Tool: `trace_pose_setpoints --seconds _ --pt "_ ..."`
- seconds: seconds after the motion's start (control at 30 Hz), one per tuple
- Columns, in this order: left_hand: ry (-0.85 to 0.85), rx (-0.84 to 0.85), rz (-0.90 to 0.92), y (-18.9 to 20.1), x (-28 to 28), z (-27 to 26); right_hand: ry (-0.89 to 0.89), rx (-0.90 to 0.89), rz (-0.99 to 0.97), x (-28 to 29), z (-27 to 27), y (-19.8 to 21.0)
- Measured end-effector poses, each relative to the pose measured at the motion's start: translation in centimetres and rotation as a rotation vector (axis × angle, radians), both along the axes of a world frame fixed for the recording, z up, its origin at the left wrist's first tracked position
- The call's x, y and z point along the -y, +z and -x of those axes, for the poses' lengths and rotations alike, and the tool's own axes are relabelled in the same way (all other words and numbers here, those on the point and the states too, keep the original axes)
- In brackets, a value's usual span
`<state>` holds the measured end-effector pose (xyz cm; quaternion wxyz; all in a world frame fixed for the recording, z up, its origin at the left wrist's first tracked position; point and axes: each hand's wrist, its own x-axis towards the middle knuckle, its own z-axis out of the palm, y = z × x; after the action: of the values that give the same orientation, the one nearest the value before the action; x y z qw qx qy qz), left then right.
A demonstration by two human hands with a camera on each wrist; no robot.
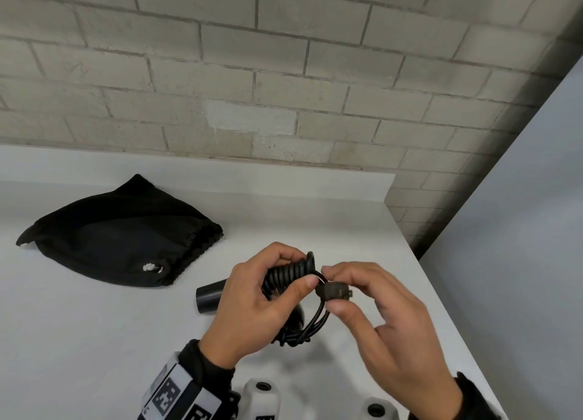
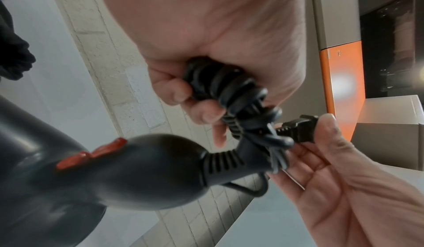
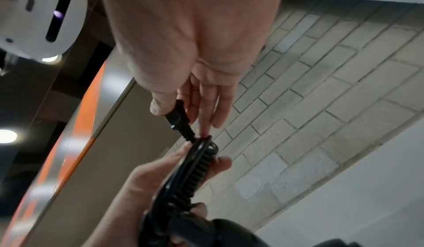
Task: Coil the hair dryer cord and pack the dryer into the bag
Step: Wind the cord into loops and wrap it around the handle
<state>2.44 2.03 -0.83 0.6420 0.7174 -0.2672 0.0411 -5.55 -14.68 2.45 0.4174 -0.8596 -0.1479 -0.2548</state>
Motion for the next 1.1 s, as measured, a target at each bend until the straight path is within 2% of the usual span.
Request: trace_pose_setpoints --seconds 0.13,0.23,0.43,0.63,0.73,0.8,0.87,0.97,1.1 --pt "-0.006 -0.023 0.008 0.4 0.1 -0.1 0.083 -0.082 -0.404 -0.1 -0.3 1.2" --pt "-0.036 -0.019 -0.015 0.8 0.0 -0.4 0.075 -0.112 -0.565 0.3 -1.1 1.5" --pt "-0.070 0.032 -0.125 1.0 -0.2 -0.5 0.051 -0.173 -0.658 0.9 -2.5 1.4" --pt "-0.086 0.116 -0.150 0.8 -0.1 -0.1 0.024 -0.288 -0.831 1.2 -2.7 1.6" --pt "-0.086 0.143 -0.137 0.9 -0.1 0.0 0.060 -0.361 -0.923 1.5 -2.5 1.4" --pt "-0.075 0.143 -0.132 1.0 -0.2 0.0 0.092 -0.346 -0.970 1.5 -2.3 1.0" --pt "-0.067 0.140 -0.155 1.1 -0.5 0.0 0.128 -0.274 -0.919 1.7 -2.0 0.3" --pt "-0.056 0.175 -0.216 1.3 -1.1 0.2 0.161 -0.170 -0.686 2.0 -0.7 -0.8" --pt "-0.056 0.239 -0.286 1.7 -1.3 0.4 0.256 -0.162 -0.502 2.0 1.4 -2.4"
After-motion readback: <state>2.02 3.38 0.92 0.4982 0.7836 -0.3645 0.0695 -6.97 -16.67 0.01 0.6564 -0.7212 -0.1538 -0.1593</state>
